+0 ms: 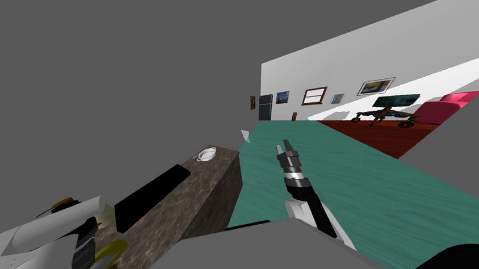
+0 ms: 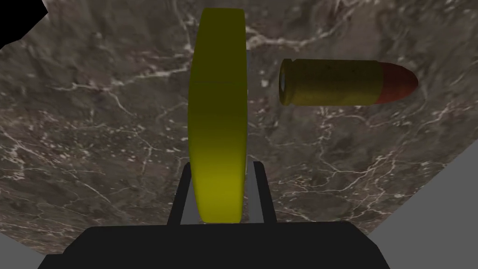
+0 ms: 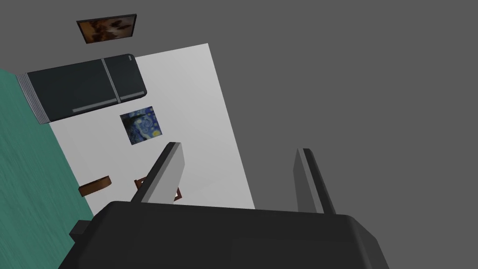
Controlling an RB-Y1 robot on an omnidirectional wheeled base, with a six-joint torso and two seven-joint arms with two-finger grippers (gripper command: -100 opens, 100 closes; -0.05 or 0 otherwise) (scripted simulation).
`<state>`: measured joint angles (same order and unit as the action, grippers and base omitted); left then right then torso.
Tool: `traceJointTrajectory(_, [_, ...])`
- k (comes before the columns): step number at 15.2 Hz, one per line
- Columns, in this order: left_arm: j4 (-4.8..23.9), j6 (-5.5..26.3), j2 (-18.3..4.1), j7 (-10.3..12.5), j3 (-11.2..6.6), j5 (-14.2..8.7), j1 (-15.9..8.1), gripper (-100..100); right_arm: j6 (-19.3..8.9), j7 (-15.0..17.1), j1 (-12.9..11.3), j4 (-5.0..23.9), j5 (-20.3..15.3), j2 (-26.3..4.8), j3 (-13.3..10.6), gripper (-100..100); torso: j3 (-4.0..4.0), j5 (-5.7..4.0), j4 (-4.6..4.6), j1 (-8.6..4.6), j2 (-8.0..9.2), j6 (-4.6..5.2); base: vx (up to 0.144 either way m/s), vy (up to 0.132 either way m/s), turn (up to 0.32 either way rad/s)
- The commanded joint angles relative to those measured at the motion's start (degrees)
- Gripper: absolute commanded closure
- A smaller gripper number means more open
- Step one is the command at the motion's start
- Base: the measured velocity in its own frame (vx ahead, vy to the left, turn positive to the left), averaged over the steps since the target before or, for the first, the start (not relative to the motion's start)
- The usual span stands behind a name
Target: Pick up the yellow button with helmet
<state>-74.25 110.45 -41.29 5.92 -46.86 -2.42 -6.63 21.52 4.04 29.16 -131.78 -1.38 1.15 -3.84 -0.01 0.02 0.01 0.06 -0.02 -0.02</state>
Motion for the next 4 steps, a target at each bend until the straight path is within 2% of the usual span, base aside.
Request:
traceJointTrajectory(1, [-1.03,1.58,-0.71,-0.26,-0.45,-0.06,-0.07,100,0.00,0.00,0.00,0.00,0.00,0.00,0.00,0,0.00,0.00,0.00,0.00,0.00,0.00,0.005,-0.008,-0.045])
traceJointTrajectory(3, [-1.76,2.78,-1.14,-0.41,-0.72,-0.08,-0.12,100,0.00,0.00,0.00,0.00,0.00,0.00,0.00,0,-0.02,-0.05,0.01,-0.05,-0.04,0.04,0.013,-0.010,-0.050])
traceJointTrajectory(4, [-1.26,1.72,-0.75,-0.29,-0.55,-0.08,0.02,100,0.00,0.00,0.00,0.00,0.00,0.00,0.00,0,-0.02,-0.07,0.01,-0.08,-0.06,0.04,0.010,-0.004,-0.015])
